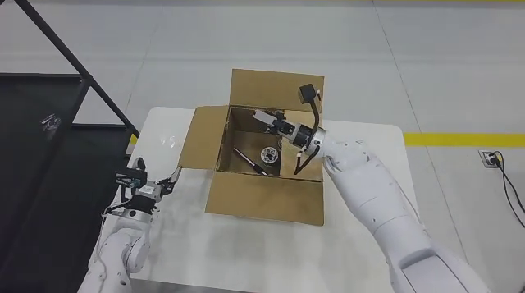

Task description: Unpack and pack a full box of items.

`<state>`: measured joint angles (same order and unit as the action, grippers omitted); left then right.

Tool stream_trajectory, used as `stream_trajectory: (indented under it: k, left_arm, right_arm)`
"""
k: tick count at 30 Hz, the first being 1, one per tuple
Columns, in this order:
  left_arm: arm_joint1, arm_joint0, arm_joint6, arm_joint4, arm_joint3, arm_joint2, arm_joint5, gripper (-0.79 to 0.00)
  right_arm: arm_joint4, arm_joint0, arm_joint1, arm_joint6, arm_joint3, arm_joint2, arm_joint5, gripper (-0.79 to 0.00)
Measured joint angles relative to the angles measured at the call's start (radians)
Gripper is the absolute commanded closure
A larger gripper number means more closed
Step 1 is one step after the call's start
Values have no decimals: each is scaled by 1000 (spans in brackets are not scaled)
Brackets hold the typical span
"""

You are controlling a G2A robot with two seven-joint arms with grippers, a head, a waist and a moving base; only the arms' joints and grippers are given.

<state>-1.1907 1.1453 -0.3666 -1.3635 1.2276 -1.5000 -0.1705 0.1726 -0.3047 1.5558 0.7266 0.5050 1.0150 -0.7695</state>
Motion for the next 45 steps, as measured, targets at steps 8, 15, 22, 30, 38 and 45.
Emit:
stream_trajectory:
  k: [8,15,22,30,38,45]
  left_arm:
    - [2,24,-64,50,100,-39,-4,-785]
    - [6,84,-85,62,295,-57,-47,-785]
    - [6,113,17,91,470,-2,-186,-785]
    - [-14,-33,224,147,412,179,-272,-785]
    - [-22,-78,286,181,369,240,-308,-785]
    - [-22,-78,287,182,369,240,-308,-785]
  right_arm:
    - [-14,-38,-7,-33,62,8,8,-785]
    - [-51,-120,-47,-53,192,74,-132,-785]
    - [-31,-276,-107,-61,383,201,-245,-785]
    - [-81,-484,-167,-3,644,337,-243,-785]
    - [-92,-502,-171,0,663,344,-243,-785]
    - [-92,-502,-171,0,663,344,-243,-785]
